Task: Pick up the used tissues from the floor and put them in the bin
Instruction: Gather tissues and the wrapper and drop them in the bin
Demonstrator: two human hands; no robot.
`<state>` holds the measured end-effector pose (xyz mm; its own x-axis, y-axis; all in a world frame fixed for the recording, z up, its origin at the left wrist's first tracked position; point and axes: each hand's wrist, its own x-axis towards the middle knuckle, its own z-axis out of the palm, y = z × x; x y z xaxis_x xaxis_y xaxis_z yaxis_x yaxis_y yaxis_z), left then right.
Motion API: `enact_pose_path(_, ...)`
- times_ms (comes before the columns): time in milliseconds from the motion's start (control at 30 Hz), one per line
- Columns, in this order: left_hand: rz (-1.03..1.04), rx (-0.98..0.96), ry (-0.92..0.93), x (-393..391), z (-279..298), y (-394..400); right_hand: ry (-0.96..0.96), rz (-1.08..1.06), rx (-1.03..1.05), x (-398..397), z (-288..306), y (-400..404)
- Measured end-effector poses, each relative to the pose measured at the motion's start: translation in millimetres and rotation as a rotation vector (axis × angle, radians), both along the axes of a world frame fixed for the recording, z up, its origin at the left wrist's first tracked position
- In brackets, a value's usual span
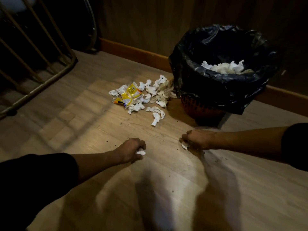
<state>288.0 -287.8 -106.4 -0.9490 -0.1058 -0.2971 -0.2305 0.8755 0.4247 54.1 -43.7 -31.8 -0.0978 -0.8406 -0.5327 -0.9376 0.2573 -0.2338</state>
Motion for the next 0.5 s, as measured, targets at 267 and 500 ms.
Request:
enact_pose_path(267, 0.045, 0.115, 0.043, -2.9, 15.2, -49.0, 0.187, 0.054, 0.039, -3.2, -15.2, -35.5)
enact_pose_path(500, 0.114, 0.234, -0.122, 30.2, 21.0, -92.5, 0.298, 0.108, 0.162, 0.8, 16.8, -81.0)
